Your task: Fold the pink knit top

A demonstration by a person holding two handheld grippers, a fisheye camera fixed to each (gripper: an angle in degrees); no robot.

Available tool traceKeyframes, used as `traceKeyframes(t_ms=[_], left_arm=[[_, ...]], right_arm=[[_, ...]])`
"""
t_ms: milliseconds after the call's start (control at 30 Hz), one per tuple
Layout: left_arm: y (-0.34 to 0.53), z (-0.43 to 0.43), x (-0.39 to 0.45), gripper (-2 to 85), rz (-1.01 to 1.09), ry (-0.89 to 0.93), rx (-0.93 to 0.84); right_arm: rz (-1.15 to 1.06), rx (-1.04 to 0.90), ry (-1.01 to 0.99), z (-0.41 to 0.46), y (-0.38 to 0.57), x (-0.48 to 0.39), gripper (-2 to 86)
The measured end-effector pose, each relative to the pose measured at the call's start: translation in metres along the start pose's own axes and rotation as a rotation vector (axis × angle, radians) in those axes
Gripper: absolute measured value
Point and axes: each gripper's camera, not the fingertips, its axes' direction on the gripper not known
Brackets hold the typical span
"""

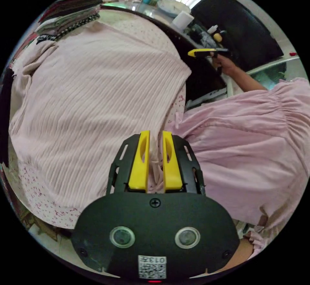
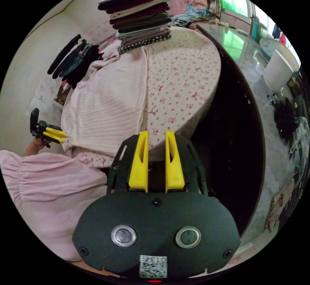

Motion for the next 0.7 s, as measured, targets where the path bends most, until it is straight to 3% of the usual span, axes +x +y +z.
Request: traceKeyframes(t_ms=[67,133,333,567,700], left_arm=[[0.006,-0.027,-0.024,6.6,-0.074,-0.002,0.091],[0.015,-0.043,-0.065,6.6,-0.239,-0.145,0.132],[0.011,-0.047,-0.126,6.4,-0.44,-0.397,0.066],[0.023,-0.058,-0.159,6.3,-0.559,-0.475,0.064],[0.037,-0.061,-0.17,5.9,-0.604,-0.498,0.054]], right_arm=[[-0.022,0.016,-0.004,0.008,-0.026,0.001,8.2],[-0.058,0.028,-0.007,0.023,-0.06,-0.005,8.2],[-0.235,0.073,0.016,0.09,-0.21,-0.043,9.2],[-0.245,0.014,-0.001,0.178,-0.355,-0.061,13.3],[-0.273,-0.03,0.001,0.208,-0.385,-0.063,9.1]])
